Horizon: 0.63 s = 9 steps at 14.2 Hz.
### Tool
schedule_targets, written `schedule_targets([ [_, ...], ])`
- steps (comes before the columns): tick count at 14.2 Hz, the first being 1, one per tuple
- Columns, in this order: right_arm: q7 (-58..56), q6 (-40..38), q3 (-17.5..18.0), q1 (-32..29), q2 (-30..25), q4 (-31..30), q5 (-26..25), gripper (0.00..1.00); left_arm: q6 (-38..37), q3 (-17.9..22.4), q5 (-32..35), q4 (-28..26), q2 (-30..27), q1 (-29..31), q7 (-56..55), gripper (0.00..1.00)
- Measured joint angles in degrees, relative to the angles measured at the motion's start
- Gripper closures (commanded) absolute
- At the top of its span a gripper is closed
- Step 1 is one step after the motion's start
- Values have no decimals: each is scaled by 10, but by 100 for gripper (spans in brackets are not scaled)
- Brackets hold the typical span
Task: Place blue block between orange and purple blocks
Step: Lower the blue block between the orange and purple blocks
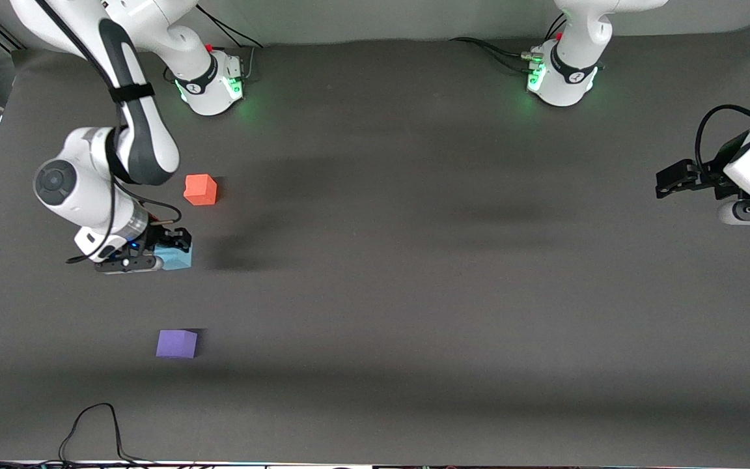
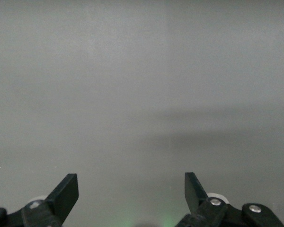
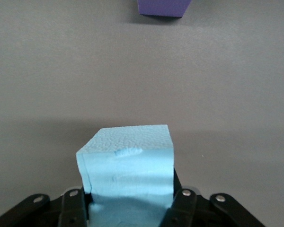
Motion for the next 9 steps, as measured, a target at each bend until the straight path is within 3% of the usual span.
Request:
schedule_targets([
  [9, -164, 59, -1, 0, 90, -3, 166, 67, 0, 0, 0, 0, 0, 0, 1, 0],
])
